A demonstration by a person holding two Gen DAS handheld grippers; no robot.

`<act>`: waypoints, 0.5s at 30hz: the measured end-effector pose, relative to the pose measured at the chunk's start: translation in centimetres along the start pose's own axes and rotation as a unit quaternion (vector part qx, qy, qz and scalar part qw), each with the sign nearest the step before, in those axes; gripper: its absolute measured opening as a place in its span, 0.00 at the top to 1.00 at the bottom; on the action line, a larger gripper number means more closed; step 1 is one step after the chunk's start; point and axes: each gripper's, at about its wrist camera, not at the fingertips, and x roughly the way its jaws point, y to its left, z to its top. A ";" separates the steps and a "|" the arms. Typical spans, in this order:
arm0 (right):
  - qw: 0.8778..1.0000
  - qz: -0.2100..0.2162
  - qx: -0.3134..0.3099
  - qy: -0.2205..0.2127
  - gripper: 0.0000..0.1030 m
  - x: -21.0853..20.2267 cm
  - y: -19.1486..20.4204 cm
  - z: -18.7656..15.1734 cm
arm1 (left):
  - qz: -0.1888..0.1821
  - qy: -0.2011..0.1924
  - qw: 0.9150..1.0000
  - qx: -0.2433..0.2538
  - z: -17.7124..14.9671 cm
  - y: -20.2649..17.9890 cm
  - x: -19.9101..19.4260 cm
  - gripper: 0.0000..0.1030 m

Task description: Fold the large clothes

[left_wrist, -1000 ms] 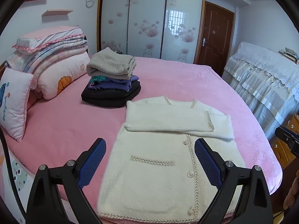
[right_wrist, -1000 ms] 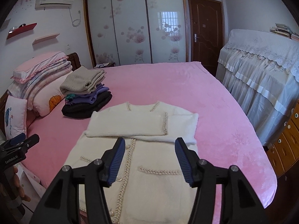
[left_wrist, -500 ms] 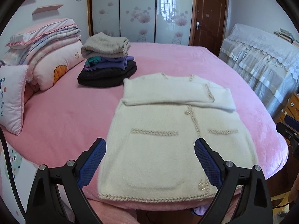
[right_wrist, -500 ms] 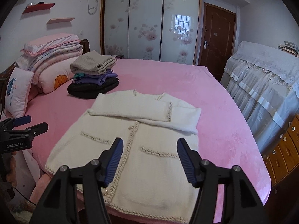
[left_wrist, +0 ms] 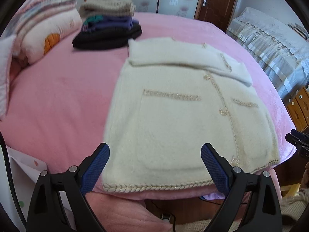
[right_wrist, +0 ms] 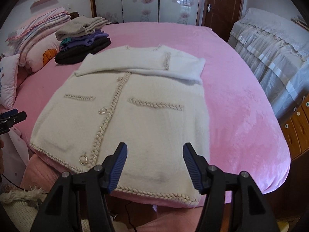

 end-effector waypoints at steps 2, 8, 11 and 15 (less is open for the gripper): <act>1.000 0.003 0.006 0.014 0.42 0.9 -0.8 -0.8 | 0.001 0.013 1.000 -0.007 -0.7 1.4 1.2 0.08; 0.998 0.019 0.026 0.057 0.42 3.5 -3.5 -3.1 | 0.014 0.041 0.998 -0.041 -2.6 6.5 4.4 0.10; 0.996 0.025 0.040 0.072 0.42 4.6 -5.1 -4.1 | 0.010 0.057 0.997 -0.047 -3.4 8.3 5.5 0.12; 0.992 0.039 0.073 0.091 0.42 5.7 -7.5 -5.3 | -0.004 0.079 0.996 -0.044 -4.4 9.1 6.9 0.14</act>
